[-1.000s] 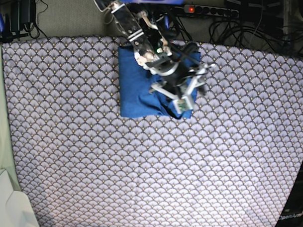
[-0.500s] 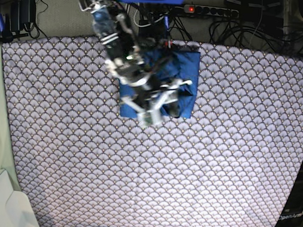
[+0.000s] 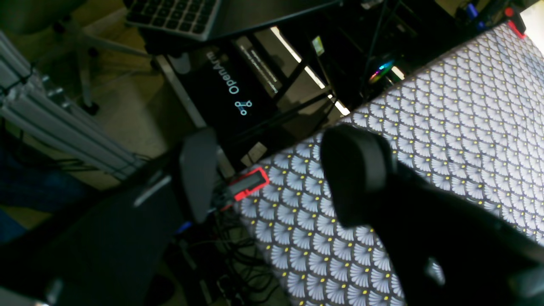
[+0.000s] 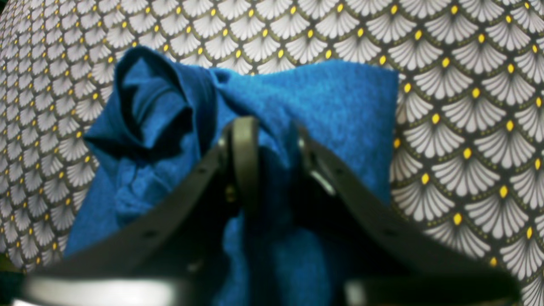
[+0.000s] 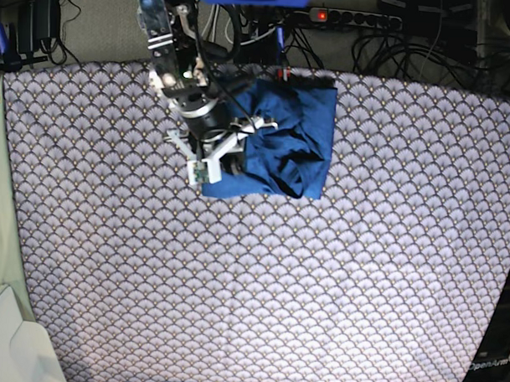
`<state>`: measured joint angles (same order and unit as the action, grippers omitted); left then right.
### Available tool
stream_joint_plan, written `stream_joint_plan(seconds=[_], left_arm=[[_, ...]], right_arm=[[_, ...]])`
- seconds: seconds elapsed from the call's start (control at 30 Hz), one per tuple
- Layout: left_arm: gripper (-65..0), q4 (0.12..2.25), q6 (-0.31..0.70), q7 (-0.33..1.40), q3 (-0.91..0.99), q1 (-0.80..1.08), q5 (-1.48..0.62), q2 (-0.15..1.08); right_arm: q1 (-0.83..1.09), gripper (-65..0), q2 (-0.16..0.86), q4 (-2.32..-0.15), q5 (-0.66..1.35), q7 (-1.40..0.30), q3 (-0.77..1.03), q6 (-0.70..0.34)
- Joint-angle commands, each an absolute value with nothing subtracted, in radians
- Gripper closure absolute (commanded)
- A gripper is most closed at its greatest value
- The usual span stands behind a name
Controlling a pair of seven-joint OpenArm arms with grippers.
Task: Fold the T-shirt properly
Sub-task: 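Press the folded end down with the right gripper and release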
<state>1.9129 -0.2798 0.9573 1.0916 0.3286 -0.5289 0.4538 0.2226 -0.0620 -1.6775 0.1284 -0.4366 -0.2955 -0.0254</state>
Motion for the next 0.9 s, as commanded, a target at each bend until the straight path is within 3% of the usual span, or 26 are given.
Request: stream_joint_plan(seconds=[0.0,0.1,0.3,0.7,0.87], left_arm=[[-40.9,1.926,-0.278,0.934,1.098,0.325,-0.524,0.479],[-40.9,1.926,-0.278,0.934,1.099,0.325,-0.524,0.479],[-40.9,1.928,-0.278,0.934,1.099,0.325,-0.524,0.479],[-40.9,1.936,-0.278,0.934,1.099,0.325,-0.524,0.479],[-40.9,1.936,-0.278,0.934,1.104,0.326,-0.524,0.479]], right_arm=[[0.219,-4.5,-0.070,-1.699,0.133,-0.412,-0.297,-0.030],[0.219,-0.6,-0.070,-1.693,0.133,-0.417,-0.297,-0.030],[0.252,0.0,-0.077,-1.693,0.133,-0.414,-0.314,-0.030],[0.216,0.0,-0.013,-1.698,0.133,-0.423,-0.653,-0.036],[0.206,0.0,0.013,-1.715,0.133,-0.418,-0.682,-0.035]])
